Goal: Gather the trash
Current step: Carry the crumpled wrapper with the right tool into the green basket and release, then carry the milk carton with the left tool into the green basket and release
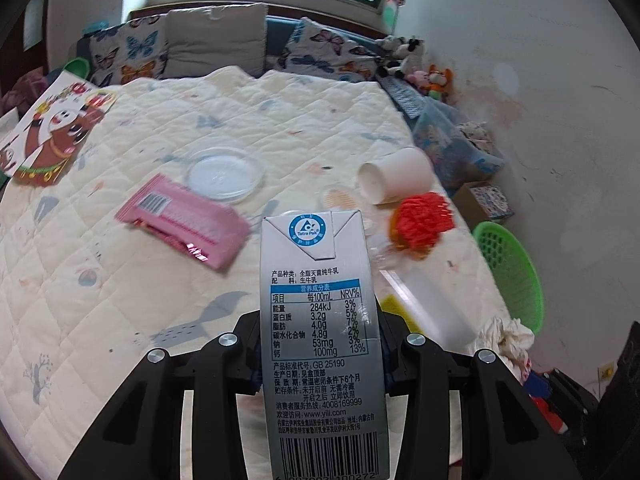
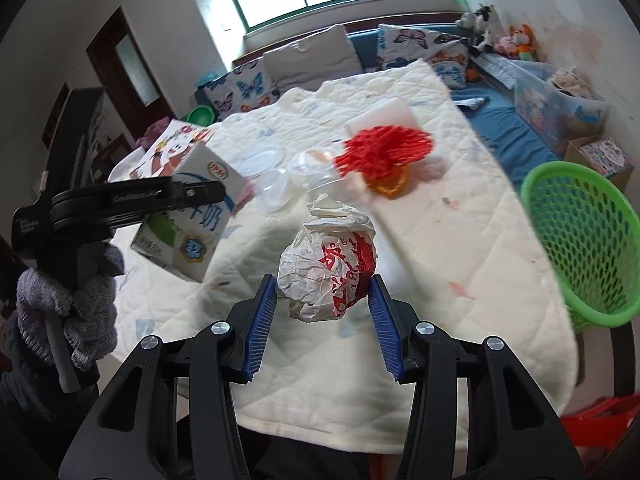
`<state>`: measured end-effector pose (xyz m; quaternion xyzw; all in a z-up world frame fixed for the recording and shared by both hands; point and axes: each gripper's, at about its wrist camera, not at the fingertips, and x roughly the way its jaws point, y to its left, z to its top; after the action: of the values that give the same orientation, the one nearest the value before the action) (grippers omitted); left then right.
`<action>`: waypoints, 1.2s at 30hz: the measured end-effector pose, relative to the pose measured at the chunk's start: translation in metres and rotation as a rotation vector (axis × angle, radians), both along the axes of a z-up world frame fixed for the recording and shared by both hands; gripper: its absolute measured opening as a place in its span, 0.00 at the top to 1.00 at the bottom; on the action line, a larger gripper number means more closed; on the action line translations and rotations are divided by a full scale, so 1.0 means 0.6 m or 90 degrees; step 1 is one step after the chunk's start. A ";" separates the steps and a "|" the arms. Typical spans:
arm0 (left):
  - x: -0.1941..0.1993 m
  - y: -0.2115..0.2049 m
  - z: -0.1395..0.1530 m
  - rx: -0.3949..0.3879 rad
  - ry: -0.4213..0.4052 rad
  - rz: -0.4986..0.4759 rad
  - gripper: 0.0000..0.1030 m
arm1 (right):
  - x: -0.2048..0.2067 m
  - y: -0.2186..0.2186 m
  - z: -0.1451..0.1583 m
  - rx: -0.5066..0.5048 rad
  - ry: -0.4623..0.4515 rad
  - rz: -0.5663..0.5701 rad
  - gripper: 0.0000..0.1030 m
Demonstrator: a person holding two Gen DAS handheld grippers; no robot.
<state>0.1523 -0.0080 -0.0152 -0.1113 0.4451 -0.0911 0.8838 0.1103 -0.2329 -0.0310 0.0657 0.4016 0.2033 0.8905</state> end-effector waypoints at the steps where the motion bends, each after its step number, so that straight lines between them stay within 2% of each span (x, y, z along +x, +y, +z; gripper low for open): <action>1: 0.001 -0.009 0.004 -0.002 -0.002 -0.008 0.61 | 0.000 -0.012 0.002 -0.002 -0.002 -0.011 0.53; 12: 0.038 -0.147 0.037 0.001 -0.016 -0.119 0.61 | 0.020 -0.205 0.020 -0.008 -0.010 -0.166 0.53; 21: 0.073 -0.247 0.051 0.021 -0.017 -0.176 0.61 | 0.055 -0.347 -0.001 -0.019 0.015 -0.268 0.52; 32: 0.107 -0.334 0.053 0.051 -0.016 -0.216 0.61 | 0.090 -0.430 -0.053 -0.037 0.055 -0.338 0.48; 36: 0.111 -0.366 0.052 0.056 -0.012 -0.234 0.61 | 0.093 -0.448 -0.065 -0.033 0.063 -0.356 0.37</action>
<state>0.2189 -0.2276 0.0161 0.0119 0.4531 -0.2325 0.8605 0.1661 -0.5016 -0.0703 0.1606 0.4159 -0.0638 0.8928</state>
